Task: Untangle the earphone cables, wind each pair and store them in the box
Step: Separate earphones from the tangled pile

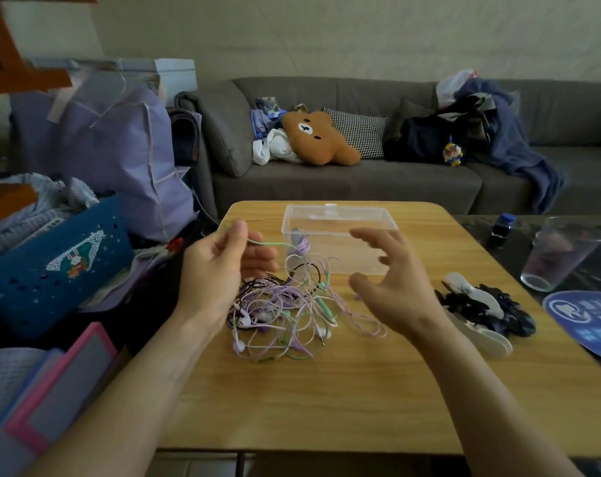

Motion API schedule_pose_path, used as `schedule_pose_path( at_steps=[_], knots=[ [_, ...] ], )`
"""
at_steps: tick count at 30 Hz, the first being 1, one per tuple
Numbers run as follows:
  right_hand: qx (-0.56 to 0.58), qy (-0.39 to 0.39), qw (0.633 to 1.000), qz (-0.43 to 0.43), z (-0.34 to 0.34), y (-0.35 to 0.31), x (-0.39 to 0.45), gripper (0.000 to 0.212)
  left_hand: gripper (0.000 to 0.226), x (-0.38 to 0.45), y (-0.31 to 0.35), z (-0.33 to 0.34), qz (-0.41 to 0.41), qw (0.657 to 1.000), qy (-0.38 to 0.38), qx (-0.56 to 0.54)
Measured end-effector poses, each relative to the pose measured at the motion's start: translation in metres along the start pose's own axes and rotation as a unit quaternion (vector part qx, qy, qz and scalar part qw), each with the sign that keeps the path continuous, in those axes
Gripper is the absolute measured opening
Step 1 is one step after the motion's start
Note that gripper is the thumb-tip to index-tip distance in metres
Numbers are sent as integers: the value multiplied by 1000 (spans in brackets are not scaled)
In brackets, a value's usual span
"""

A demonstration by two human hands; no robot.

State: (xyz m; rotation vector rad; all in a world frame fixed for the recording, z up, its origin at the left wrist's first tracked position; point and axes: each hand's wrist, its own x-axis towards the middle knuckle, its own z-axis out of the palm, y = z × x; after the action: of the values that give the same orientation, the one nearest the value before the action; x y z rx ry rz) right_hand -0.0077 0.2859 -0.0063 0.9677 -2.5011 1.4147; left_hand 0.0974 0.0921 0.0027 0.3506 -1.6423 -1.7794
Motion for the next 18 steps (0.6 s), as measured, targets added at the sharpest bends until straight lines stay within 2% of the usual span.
schedule_pose_path(
  at_steps=[3, 4, 6, 7, 9, 12, 15, 18],
  knots=[
    [44, -71, 994, -68, 17, -11, -5, 55, 36, -10, 4, 12, -33, 993, -109, -46],
    [38, -89, 992, -84, 22, -12, -6, 47, 36, -14, 5, 16, -40, 989, -132, -58],
    [6, -95, 990, -100, 30, -13, -7, 16, 36, -18, 6, 22, -32, 988, -137, -70],
    [-2, -90, 991, -99, 31, -13, -7, 8, 35, -18, 7, 23, -14, 991, -115, -70],
    [-21, -75, 993, -91, 31, -10, -4, 14, 36, -15, 9, 20, 33, 998, -28, -55],
    [-49, -42, 994, -85, 30, -5, 1, 15, 40, -6, 6, 12, 96, 990, 99, -24],
    [-81, 31, 990, -114, 34, 2, 5, 7, 41, -5, 4, 12, 118, 980, 155, -24],
    [-113, 75, 985, -105, 34, 8, 9, 9, 41, -5, 10, 11, 136, 971, 195, -40]
  ],
)
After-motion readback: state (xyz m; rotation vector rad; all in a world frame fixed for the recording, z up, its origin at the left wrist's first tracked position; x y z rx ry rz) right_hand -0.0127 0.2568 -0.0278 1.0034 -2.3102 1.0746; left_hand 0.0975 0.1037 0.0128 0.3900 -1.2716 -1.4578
